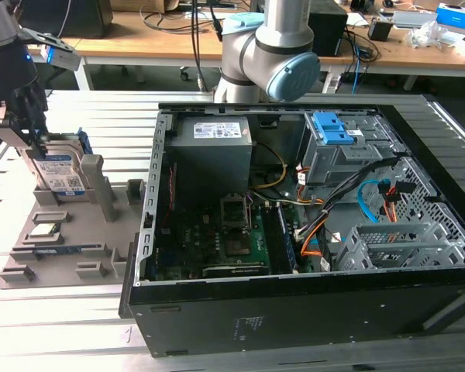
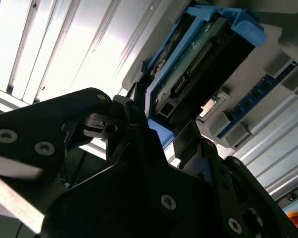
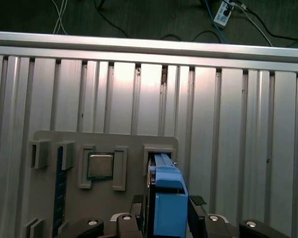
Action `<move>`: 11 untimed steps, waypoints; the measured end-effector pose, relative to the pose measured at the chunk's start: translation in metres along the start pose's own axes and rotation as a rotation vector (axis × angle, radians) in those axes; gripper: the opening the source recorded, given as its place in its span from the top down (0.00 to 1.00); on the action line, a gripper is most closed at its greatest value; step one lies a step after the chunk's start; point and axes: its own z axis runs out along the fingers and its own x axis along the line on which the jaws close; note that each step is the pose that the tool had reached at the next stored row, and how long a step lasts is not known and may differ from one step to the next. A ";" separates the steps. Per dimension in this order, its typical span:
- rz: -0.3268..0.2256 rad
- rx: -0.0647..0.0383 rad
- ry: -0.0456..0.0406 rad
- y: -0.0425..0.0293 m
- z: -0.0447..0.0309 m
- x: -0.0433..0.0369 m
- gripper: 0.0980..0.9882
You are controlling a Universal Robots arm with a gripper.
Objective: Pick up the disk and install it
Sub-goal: 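Pick up the disk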
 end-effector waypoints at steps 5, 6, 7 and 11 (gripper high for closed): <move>0.000 0.004 0.0003 0.0000 0.0000 0.0001 0.57; 0.000 0.005 0.0003 0.0000 0.0000 0.0000 0.57; 0.000 0.005 0.0003 0.0001 0.0001 0.0000 0.57; 0.000 0.005 0.0071 -0.0031 0.0015 -0.0016 0.57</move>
